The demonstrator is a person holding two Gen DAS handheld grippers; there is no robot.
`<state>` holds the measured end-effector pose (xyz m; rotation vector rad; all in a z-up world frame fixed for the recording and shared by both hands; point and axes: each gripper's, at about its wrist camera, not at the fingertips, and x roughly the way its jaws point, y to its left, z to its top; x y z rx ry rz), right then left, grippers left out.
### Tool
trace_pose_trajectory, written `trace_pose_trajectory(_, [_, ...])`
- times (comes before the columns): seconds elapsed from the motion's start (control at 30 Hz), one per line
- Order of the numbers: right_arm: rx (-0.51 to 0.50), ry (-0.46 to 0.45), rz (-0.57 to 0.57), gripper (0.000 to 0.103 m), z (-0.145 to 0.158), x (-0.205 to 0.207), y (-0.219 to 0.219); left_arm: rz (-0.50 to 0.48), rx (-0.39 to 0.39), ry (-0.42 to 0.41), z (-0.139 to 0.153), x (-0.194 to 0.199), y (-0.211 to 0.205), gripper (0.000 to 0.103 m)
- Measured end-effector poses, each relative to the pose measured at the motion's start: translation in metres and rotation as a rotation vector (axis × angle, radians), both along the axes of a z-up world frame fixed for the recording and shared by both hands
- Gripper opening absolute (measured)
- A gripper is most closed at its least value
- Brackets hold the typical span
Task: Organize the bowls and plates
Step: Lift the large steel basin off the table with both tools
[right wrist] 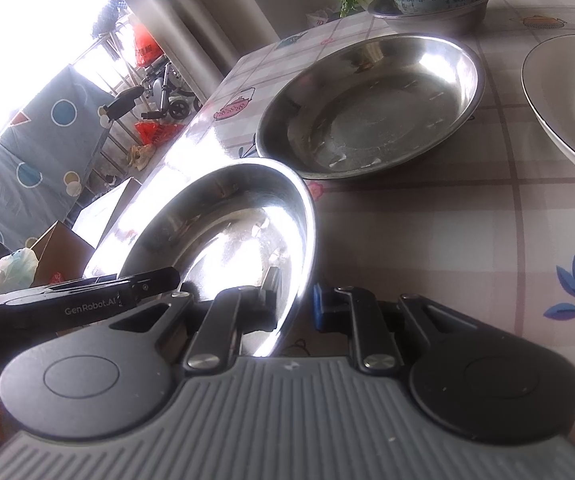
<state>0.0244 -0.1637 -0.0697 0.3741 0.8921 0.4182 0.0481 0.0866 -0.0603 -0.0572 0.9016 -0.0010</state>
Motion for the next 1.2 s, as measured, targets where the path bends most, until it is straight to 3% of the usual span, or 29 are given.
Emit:
trace_pose_trajectory(0.47, [-0.016, -0.008, -0.007, 0.015, -0.001, 0.002, 0.003, -0.004, 0.039, -0.003, -0.001, 0.003, -0.003, 0.051])
trace_pose_trajectory(1.2, [-0.084, -0.049, 0.003, 0.017, 0.004, -0.002, 0.015, -0.003, 0.012, -0.022, -0.001, 0.0, 0.0, 0.053])
